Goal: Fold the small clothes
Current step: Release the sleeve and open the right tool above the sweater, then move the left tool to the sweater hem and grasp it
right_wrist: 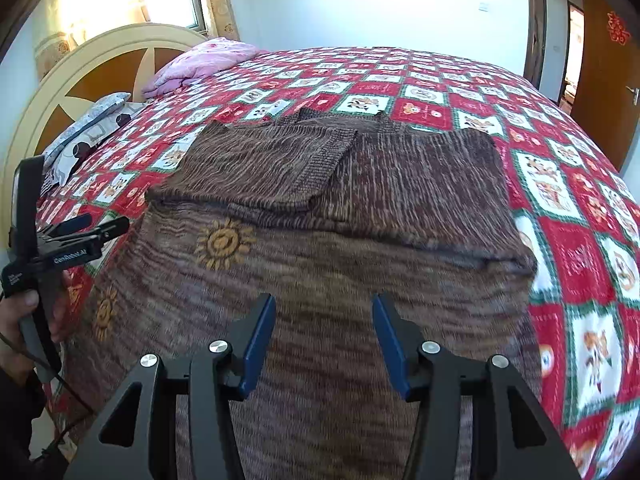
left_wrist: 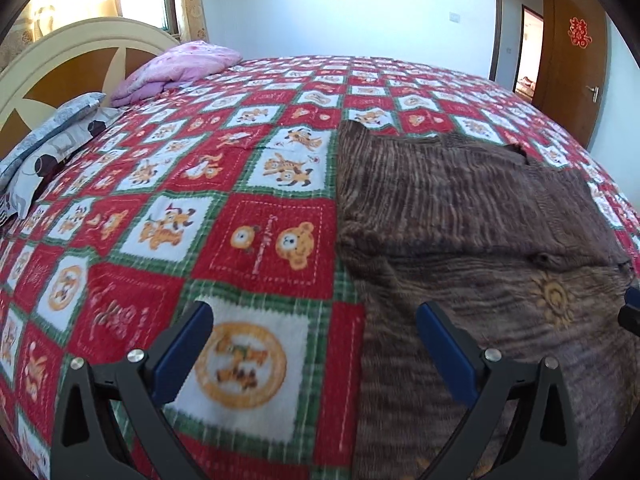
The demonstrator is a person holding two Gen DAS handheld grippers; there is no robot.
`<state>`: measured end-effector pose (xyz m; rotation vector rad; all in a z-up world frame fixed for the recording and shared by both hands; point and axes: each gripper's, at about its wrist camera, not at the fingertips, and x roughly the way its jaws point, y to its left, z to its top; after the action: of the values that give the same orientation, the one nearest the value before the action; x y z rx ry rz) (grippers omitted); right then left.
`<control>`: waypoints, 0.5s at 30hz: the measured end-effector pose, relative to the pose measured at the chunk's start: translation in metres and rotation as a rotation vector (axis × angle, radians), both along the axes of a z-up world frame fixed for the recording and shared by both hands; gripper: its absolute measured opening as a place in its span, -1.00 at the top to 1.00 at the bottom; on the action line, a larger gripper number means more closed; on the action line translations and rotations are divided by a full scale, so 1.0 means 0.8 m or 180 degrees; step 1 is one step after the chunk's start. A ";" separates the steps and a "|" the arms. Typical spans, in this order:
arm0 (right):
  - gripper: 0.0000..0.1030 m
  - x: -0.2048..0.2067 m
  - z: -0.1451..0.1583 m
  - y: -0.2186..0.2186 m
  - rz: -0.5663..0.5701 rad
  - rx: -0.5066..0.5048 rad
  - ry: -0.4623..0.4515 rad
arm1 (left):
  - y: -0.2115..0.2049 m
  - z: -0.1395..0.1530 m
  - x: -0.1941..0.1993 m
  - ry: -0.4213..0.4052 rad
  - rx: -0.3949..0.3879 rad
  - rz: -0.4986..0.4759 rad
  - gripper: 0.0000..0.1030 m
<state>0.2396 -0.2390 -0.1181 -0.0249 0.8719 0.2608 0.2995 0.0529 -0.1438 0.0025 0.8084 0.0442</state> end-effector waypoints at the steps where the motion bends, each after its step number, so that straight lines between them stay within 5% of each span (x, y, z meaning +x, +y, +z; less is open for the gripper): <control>1: -0.01 -0.008 0.001 -0.001 -0.0010 0.0009 0.0000 | 0.001 0.002 -0.003 -0.0008 -0.0010 0.0003 -1.00; 15: -0.14 -0.081 0.005 -0.004 0.0060 -0.0049 0.0010 | -0.014 0.038 -0.101 -0.0236 0.0079 -0.0240 -1.00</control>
<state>0.1747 -0.2422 -0.1144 -0.0470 0.8771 0.2719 0.2183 0.0414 -0.1137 0.0545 0.7330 -0.0168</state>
